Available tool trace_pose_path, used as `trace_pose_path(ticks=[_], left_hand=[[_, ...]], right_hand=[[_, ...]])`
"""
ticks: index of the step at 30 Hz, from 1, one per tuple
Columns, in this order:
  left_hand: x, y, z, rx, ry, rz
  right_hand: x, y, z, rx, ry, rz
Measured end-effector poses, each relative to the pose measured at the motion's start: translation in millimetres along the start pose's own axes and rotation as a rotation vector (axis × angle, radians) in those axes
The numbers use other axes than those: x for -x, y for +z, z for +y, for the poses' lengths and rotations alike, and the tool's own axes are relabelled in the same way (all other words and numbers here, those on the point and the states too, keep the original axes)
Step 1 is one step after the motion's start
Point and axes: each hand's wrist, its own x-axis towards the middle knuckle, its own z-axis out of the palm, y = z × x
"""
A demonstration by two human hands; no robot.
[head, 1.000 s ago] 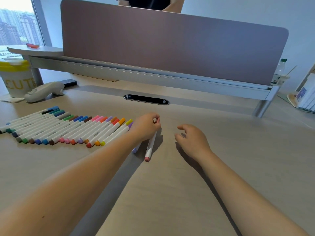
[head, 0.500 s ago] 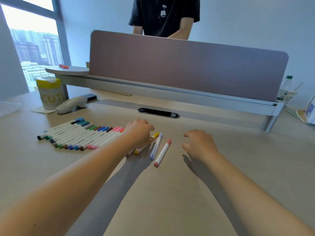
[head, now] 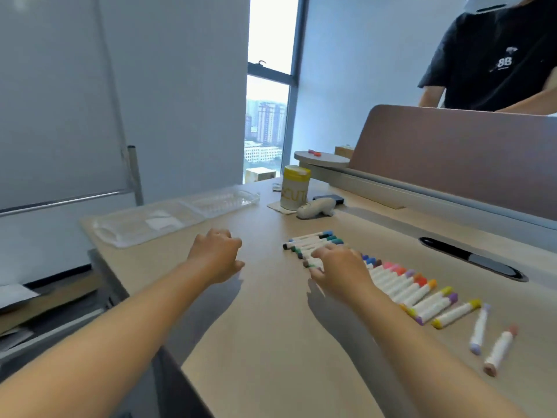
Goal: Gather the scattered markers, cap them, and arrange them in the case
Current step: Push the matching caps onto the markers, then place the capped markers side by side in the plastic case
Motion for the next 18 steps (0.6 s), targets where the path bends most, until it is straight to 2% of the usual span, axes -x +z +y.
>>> trace_pose_path(ticks=[7,10,13,18], left_hand=[[-45.8,44.3,-79.7,0.124,-0.316,0.02],[-72.6,60.8,-102.9,0.201,-0.43,-0.061],[-87.0,65.0,-118.8,0.246,-0.458,-0.114],[-84.6,64.4,-151.1,0.335,-0.399,-0.016]], right_hand=[[-93.7,52.3,-65.0,-0.123,-0.144,-0.033],[-138.9,71.1,-84.5,-0.186,-0.171,-0.071],[-178.7,81.8,-101.7,-0.245,-0.14,-0.115],[-225.9,87.5,-124.5,-0.258,-0.151,-0.187]])
